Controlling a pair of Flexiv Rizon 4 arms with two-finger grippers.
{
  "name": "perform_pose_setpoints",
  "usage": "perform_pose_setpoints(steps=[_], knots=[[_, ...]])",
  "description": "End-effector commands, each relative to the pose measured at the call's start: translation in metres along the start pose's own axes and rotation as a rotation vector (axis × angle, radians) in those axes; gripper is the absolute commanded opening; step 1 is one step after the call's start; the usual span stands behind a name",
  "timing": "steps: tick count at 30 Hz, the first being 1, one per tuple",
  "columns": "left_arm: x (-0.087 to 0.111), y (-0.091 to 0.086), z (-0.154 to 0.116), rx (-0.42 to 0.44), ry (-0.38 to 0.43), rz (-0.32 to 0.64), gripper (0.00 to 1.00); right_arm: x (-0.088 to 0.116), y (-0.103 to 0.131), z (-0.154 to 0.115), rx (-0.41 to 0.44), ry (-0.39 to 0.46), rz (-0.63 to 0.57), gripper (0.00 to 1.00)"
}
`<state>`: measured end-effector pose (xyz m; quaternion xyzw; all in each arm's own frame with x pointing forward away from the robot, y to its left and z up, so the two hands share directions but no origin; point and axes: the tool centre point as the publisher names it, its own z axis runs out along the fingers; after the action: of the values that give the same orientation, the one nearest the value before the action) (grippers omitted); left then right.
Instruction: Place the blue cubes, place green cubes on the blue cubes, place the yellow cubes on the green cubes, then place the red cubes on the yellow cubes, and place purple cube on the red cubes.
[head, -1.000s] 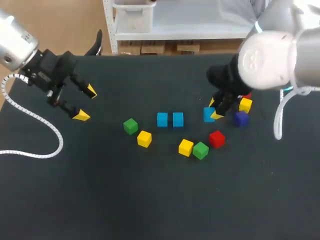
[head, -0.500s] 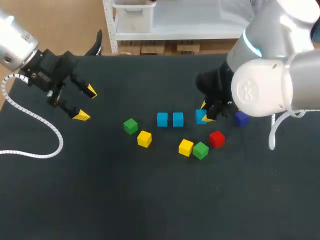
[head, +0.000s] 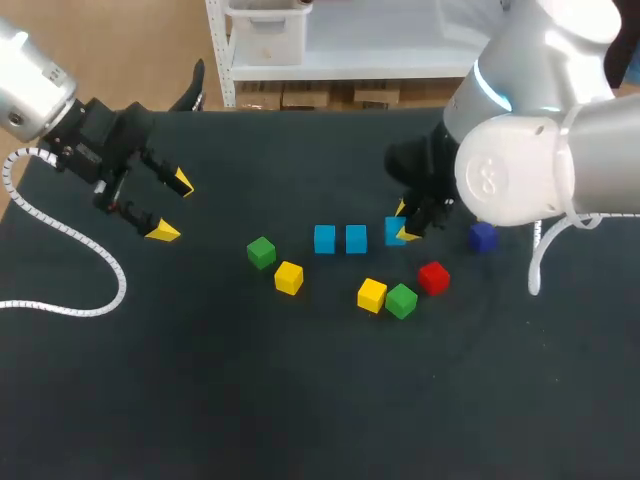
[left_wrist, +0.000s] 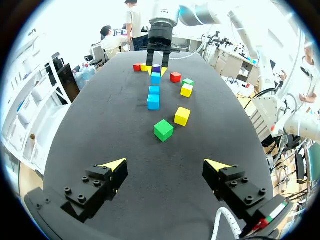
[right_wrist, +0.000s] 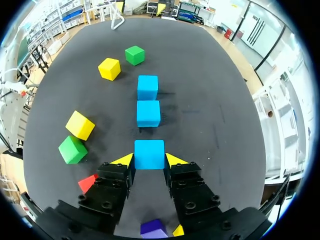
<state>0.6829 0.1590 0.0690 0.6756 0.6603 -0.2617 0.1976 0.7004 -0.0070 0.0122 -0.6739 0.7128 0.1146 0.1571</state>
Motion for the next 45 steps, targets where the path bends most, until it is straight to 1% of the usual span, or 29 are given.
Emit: perform_pose_setpoints(steps=[1,10,45], knots=[[0.001,-0.001,0.0,-0.002,-0.003,0.004,1.0,-0.001,-0.001,0.003,-0.003,-0.003,0.002,0.0],[0.001,-0.001,0.0,-0.002,-0.003,0.004,1.0,-0.005,0.0,0.008,-0.016,-0.008,0.0,0.0],[0.001,-0.001,0.0,-0.002,-0.003,0.004,1.0,-0.003,-0.002,0.015,-0.046,-0.014,0.0,0.0]])
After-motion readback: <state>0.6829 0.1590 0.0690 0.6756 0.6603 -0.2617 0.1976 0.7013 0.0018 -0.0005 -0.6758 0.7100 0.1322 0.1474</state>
